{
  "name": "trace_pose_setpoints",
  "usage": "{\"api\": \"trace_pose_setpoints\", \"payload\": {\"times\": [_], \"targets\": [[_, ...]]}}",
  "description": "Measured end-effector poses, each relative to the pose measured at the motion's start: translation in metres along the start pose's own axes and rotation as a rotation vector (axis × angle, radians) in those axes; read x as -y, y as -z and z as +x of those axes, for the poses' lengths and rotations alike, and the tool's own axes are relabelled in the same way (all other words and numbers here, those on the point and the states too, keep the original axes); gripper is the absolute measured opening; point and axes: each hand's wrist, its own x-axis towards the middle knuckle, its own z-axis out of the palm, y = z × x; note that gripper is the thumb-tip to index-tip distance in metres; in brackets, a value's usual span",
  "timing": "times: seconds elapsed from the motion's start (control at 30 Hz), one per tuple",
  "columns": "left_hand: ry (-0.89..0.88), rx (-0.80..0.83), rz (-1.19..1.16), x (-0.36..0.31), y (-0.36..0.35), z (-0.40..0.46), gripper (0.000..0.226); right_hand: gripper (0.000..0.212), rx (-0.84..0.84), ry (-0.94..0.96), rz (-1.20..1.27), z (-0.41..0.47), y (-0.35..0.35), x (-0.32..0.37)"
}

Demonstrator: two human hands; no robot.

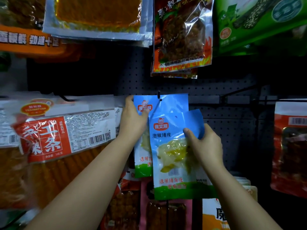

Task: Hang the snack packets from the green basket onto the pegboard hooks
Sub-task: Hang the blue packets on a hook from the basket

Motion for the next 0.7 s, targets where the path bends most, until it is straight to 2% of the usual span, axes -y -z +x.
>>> {"api": "trace_pose_setpoints", "payload": {"times": [0.13, 0.27, 0.37, 0.47, 0.5, 0.6, 0.7], "targets": [[-0.036, 0.093, -0.021, -0.002, 0.005, -0.027, 0.068, 0.010, 0.026, 0.049, 0.218, -0.015, 0.016, 0.002], [-0.030, 0.111, -0.119, -0.009, 0.018, -0.052, 0.066, 0.010, 0.058, 0.081, 0.461, -0.036, 0.030, 0.016], [-0.038, 0.092, -0.187, -0.018, 0.030, -0.070, 0.053, 0.009, 0.077, 0.074, 0.666, -0.047, 0.036, 0.029], [0.052, 0.110, -0.442, -0.027, 0.038, -0.076, 0.014, 0.006, 0.122, 0.074, 0.773, -0.053, 0.040, 0.043], [0.068, 0.103, -0.490, -0.030, 0.042, -0.076, 0.008, 0.011, 0.145, 0.077, 0.789, -0.054, 0.041, 0.048], [0.011, 0.080, -0.508, -0.034, 0.051, -0.077, 0.014, 0.023, 0.176, 0.110, 0.838, -0.051, 0.049, 0.065], [-0.039, 0.075, -0.540, -0.039, 0.058, -0.079, 0.003, 0.017, 0.177, 0.161, 0.867, -0.047, 0.054, 0.078]]}}
